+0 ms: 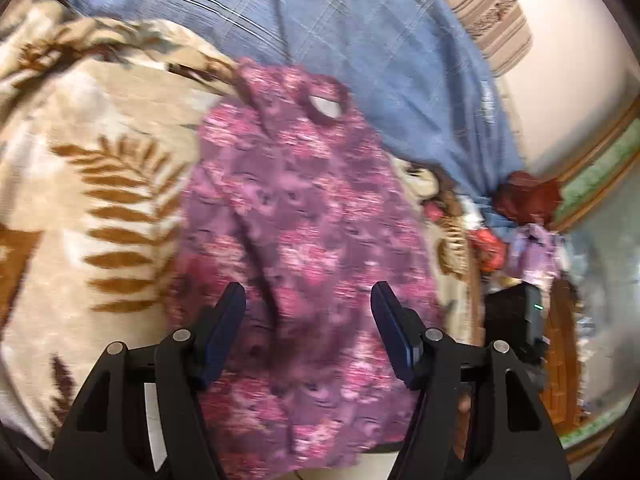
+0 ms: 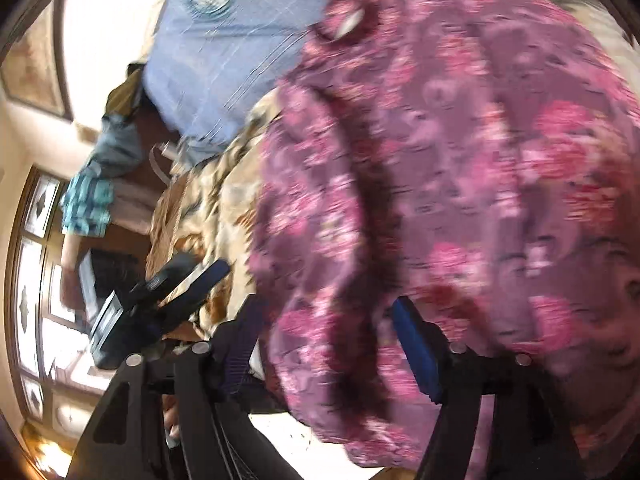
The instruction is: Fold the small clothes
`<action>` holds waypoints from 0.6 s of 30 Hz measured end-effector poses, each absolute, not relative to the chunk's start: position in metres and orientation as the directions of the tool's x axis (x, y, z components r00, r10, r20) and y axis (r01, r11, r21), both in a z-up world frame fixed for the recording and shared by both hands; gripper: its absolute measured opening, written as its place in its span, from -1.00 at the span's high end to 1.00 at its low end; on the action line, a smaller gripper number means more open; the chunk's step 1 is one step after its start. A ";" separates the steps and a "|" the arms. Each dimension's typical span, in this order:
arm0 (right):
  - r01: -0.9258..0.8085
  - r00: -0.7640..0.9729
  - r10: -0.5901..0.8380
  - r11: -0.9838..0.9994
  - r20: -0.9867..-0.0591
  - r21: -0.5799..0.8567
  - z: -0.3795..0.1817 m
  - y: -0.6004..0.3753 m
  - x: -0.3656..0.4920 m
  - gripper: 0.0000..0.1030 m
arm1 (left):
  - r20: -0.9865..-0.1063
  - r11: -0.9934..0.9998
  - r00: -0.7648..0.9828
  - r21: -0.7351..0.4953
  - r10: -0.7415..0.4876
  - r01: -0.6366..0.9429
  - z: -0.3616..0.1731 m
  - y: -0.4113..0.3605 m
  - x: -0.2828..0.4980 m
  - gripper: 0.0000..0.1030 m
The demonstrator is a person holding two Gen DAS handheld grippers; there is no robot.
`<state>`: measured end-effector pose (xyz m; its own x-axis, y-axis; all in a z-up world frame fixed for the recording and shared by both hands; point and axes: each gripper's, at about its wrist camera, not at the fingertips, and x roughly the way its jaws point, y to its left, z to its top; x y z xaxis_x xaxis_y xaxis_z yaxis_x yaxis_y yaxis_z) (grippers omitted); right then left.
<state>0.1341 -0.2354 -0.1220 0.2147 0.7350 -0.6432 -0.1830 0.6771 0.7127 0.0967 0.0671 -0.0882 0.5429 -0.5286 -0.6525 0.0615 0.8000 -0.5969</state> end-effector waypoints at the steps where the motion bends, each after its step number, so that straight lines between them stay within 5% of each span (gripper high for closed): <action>1: -0.199 0.199 0.725 0.689 -0.660 0.697 -0.124 -0.228 0.134 -0.27 | -0.666 0.811 0.539 -0.582 -0.516 0.058 -0.090 0.064 0.096 -0.25; 2: -0.214 0.180 0.701 0.713 -0.690 0.668 -0.127 -0.220 0.133 -0.17 | -0.682 0.824 0.531 -0.563 -0.503 0.057 -0.093 0.058 0.096 -0.25; 4: -0.227 0.144 0.685 0.725 -0.714 0.650 -0.136 -0.211 0.129 0.44 | -0.716 0.854 0.519 -0.518 -0.467 0.053 -0.100 0.046 0.094 -0.25; 6: -0.226 0.116 0.684 0.725 -0.721 0.651 -0.144 -0.204 0.125 0.60 | -0.747 0.880 0.512 -0.473 -0.424 0.040 -0.105 0.037 0.093 -0.25; 10: -0.243 0.132 0.648 0.755 -0.750 0.609 -0.141 -0.203 0.128 0.81 | -0.796 0.909 0.483 -0.417 -0.365 -0.001 -0.124 0.031 0.096 -0.15; 12: -0.239 0.143 0.657 0.749 -0.741 0.618 -0.136 -0.210 0.130 0.83 | -0.797 0.900 0.465 -0.435 -0.386 0.001 -0.130 0.032 0.097 0.39; 15: -0.242 0.172 0.652 0.754 -0.738 0.610 -0.121 -0.224 0.129 0.84 | -0.780 0.900 0.495 -0.435 -0.382 0.010 -0.124 0.030 0.094 0.88; 18: -0.247 0.224 0.670 0.741 -0.707 0.624 -0.103 -0.239 0.124 0.84 | -0.733 0.901 0.566 -0.431 -0.377 0.042 -0.107 0.031 0.085 0.92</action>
